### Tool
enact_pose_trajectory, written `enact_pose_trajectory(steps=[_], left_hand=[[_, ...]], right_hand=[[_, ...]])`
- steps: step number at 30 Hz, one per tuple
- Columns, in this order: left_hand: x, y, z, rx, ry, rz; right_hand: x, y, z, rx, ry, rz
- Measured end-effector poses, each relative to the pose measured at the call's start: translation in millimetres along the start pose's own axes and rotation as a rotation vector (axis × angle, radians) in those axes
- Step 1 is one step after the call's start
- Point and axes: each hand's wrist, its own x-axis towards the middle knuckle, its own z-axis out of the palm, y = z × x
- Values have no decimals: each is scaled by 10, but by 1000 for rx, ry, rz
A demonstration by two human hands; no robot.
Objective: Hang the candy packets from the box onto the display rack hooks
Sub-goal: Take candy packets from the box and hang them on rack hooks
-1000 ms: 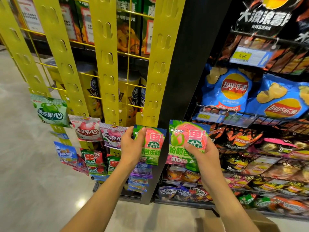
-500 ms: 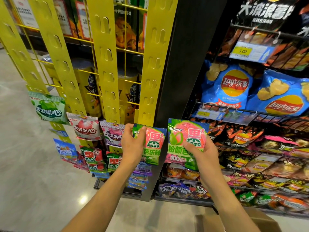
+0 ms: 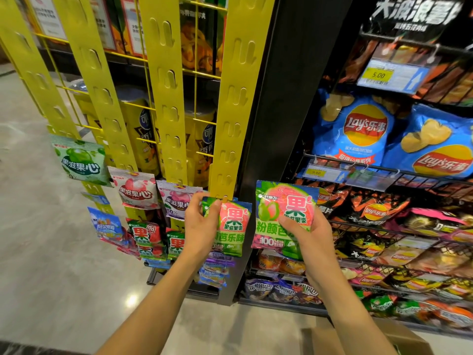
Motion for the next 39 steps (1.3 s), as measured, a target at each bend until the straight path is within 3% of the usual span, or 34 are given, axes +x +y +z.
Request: enact_pose_trajectory(steps=[11, 22, 30, 34, 39], left_hand=[[-44, -111, -119, 68, 14, 1], [-24, -147, -176, 13, -180, -145], [1, -74, -289, -78, -344, -203], [52, -40, -322, -161, -427, -317], [110, -19, -344, -179, -438, -353]], right_hand=[[-31, -67, 238, 17, -94, -58], [113, -59, 721, 41, -181, -43], [216, 36, 728, 24, -167, -6], [230, 40, 684, -1, -155, -17], [250, 44, 654, -19, -161, -12]])
